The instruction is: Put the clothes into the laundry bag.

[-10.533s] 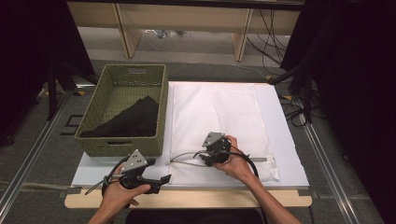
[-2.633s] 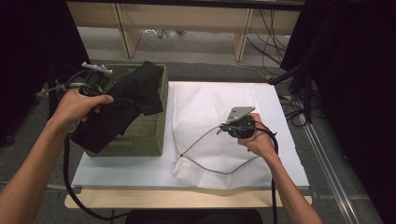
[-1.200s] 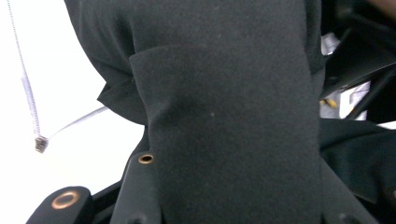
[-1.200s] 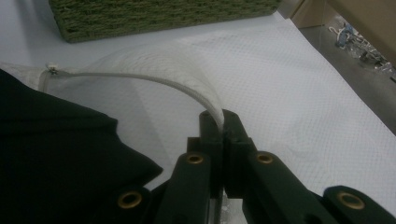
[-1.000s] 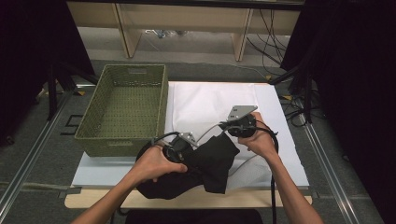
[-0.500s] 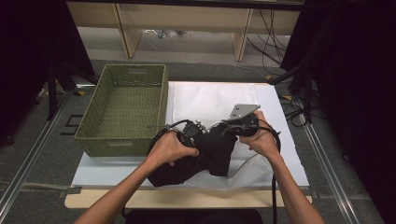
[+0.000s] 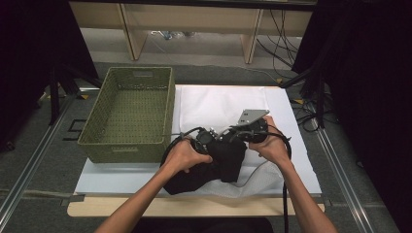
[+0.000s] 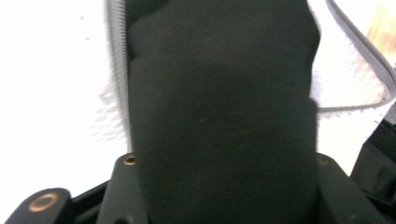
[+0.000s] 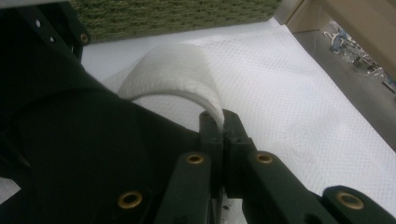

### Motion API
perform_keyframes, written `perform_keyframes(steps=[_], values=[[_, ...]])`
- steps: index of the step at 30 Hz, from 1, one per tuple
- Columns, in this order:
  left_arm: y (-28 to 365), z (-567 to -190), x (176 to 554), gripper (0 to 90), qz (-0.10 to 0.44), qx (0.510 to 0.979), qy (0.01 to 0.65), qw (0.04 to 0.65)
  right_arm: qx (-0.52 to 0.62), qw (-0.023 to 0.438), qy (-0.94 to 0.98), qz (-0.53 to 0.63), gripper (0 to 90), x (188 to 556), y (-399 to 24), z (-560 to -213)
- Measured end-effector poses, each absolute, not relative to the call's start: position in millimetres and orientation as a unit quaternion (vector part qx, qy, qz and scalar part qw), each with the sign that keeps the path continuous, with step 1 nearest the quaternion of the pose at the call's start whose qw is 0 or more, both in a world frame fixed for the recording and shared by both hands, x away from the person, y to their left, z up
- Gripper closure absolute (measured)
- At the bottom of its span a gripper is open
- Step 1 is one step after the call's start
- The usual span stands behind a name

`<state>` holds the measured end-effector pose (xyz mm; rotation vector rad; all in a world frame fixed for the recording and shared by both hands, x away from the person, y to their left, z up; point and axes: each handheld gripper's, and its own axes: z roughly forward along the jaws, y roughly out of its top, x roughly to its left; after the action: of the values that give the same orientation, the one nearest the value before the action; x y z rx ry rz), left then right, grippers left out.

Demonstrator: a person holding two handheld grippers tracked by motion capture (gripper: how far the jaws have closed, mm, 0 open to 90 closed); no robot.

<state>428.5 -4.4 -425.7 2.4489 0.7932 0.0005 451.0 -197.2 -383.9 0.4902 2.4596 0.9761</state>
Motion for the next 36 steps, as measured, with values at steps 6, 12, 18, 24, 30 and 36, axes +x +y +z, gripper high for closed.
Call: perform_keyframes(steps=[6,12,18,24,30,36], values=[[2,-418,422,40.4,0.014,0.910,0.288,0.298,0.169,0.227,0.893,0.351,89.9,452,-198,-386],[20,-401,401,16.7,0.052,0.911,0.245,0.328,0.168,0.225,0.894,0.349,89.9,451,-198,-387],[47,-395,386,16.4,0.067,0.913,0.230,0.330,0.168,0.225,0.895,0.347,89.9,451,-197,-388],[56,-422,380,21.6,0.052,0.926,0.215,0.305,0.165,0.226,0.895,0.346,89.8,450,-195,-388],[45,-412,377,65.3,0.069,0.929,0.242,0.270,0.161,0.224,0.897,0.346,89.9,448,-192,-387],[23,-395,374,75.0,0.034,0.921,0.246,0.301,0.157,0.223,0.897,0.349,89.9,448,-191,-386]])
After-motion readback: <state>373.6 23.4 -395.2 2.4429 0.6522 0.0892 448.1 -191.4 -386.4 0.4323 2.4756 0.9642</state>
